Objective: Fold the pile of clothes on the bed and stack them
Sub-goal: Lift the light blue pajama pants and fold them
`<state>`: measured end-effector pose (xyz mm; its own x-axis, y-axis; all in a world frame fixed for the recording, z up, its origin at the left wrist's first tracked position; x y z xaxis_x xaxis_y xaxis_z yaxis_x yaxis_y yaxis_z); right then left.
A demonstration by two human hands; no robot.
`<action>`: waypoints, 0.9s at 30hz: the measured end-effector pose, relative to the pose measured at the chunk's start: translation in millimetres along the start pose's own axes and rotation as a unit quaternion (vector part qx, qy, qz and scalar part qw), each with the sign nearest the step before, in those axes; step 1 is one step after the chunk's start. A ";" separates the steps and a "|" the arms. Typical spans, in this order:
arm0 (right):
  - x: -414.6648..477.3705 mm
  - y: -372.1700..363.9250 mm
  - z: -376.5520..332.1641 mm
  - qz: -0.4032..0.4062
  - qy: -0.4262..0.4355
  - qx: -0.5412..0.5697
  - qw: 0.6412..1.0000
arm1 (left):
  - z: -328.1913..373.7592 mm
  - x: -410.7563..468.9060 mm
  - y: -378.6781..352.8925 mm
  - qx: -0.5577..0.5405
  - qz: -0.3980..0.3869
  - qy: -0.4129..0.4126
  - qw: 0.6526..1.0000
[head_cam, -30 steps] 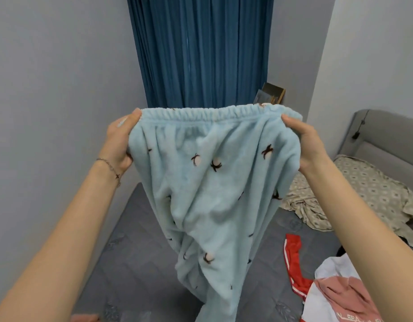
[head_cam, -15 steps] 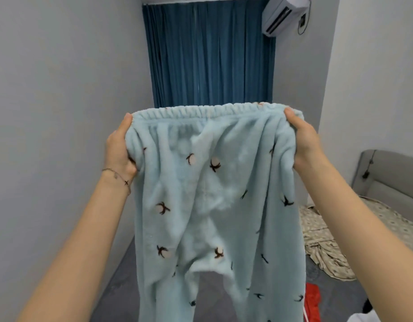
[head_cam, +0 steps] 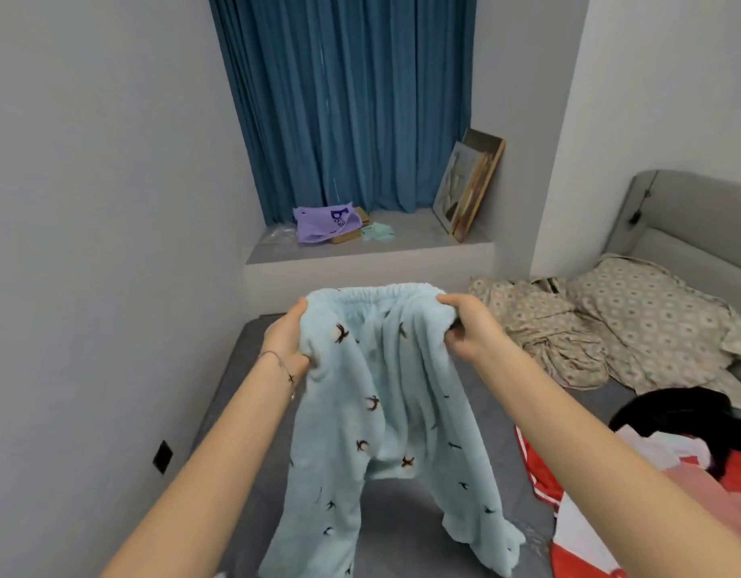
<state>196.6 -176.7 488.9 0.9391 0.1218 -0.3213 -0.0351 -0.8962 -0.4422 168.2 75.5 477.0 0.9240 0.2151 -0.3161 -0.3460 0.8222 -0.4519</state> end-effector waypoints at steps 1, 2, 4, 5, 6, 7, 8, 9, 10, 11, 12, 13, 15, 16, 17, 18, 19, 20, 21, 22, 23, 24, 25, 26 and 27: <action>0.9 -5.5 7.4 -0.004 0.005 -0.017 1.000 | -5.0 -1.4 -7.2 0.017 -0.004 -0.017 1.000; -2.5 -13.1 14.3 -0.014 0.007 -0.045 0.999 | -11.5 -4.5 -17.4 0.035 -0.020 -0.027 0.999; -9.6 -27.5 24.8 -0.040 0.009 -0.116 0.992 | -23.4 -15.4 -42.4 0.087 -0.063 -0.056 0.993; -12.2 -31.6 28.7 -0.051 0.013 -0.144 0.988 | -28.4 -18.2 -49.3 0.112 -0.077 -0.072 0.988; -14.6 -34.4 31.2 -0.061 0.012 -0.153 0.986 | -32.0 -21.5 -53.4 0.138 -0.087 -0.088 0.983; -15.0 -34.3 33.7 -0.075 0.003 -0.156 0.985 | -35.4 -23.3 -54.2 0.156 -0.095 -0.099 0.978; -14.6 -31.2 35.9 -0.084 -0.013 -0.154 0.984 | -39.8 -23.6 -53.3 0.169 -0.100 -0.105 0.975; -12.6 -25.8 39.0 -0.089 -0.032 -0.149 0.984 | -42.8 -26.4 -53.0 0.180 -0.102 -0.113 0.972; -10.8 -20.9 42.1 -0.092 -0.052 -0.131 0.986 | -45.3 -29.2 -54.7 0.189 -0.105 -0.124 0.968; -11.7 -18.8 42.6 -0.099 -0.059 -0.099 0.988 | -48.0 -33.8 -58.1 0.199 -0.111 -0.134 0.965; -10.3 -18.5 41.6 -0.110 -0.042 -0.065 0.991 | -52.8 -35.8 -62.1 0.213 -0.123 -0.143 0.959; -6.2 -17.2 40.3 -0.120 -0.013 -0.046 0.992 | -57.1 -40.3 -68.8 0.230 -0.147 -0.150 0.950; -3.7 -16.1 40.6 -0.126 0.015 -0.043 0.991 | -67.8 -51.2 -85.0 0.254 -0.215 -0.146 0.932; -5.4 -11.4 44.9 -0.110 0.001 -0.076 0.991 | -74.0 -56.6 -91.5 0.258 -0.252 -0.133 0.923; -7.5 -4.1 50.2 -0.089 -0.024 -0.106 0.990 | -80.2 -60.8 -95.6 0.261 -0.282 -0.114 0.916; -7.8 3.1 56.8 -0.079 -0.050 -0.126 0.988 | -87.0 -62.5 -96.6 0.272 -0.305 -0.097 0.908; -10.2 9.4 62.3 -0.076 -0.070 -0.143 0.984 | -92.9 -63.9 -95.3 0.284 -0.325 -0.080 0.898; -10.5 14.7 67.8 -0.076 -0.082 -0.151 0.982 | -97.4 -63.8 -92.8 0.296 -0.345 -0.069 0.888; -10.4 20.4 72.5 -0.075 -0.087 -0.158 0.981 | -101.1 -64.9 -90.1 0.306 -0.366 -0.063 0.877; -9.9 25.1 77.9 -0.069 -0.091 -0.156 0.981 | -103.3 -63.8 -85.5 0.315 -0.375 -0.065 0.869; -11.9 29.1 82.1 -0.060 -0.094 -0.149 0.983 | -101.7 -62.1 -80.4 0.310 -0.373 -0.069 0.872; -12.9 32.2 85.5 -0.057 -0.092 -0.141 0.984 | -97.3 -55.7 -71.7 0.299 -0.346 -0.076 0.886; -14.6 34.5 87.9 -0.060 -0.094 -0.140 0.984 | -90.1 -51.2 -63.0 0.281 -0.310 -0.087 0.904; -15.2 36.0 90.3 -0.070 -0.101 -0.145 0.982 | -83.0 -45.0 -52.6 0.278 -0.272 -0.109 0.915; -19.5 34.1 91.0 -0.091 -0.114 -0.156 0.977 | -77.5 -38.5 -43.8 0.292 -0.249 -0.130 0.914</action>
<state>145.9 -170.8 403.8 0.8188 0.3508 -0.4544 0.2642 -0.9330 -0.2443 135.1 -9.6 444.4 0.9771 -0.2070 0.0502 0.2039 0.9771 0.0602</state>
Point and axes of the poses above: each hand's wrist, its own x-axis towards the middle knuckle, its own y-axis out of the back of the hand, z = x × y, the point moved 8 cm from there along x, towards the middle knuckle, and after that the axes turned 5 degrees about -z, right-handed, at the moved point
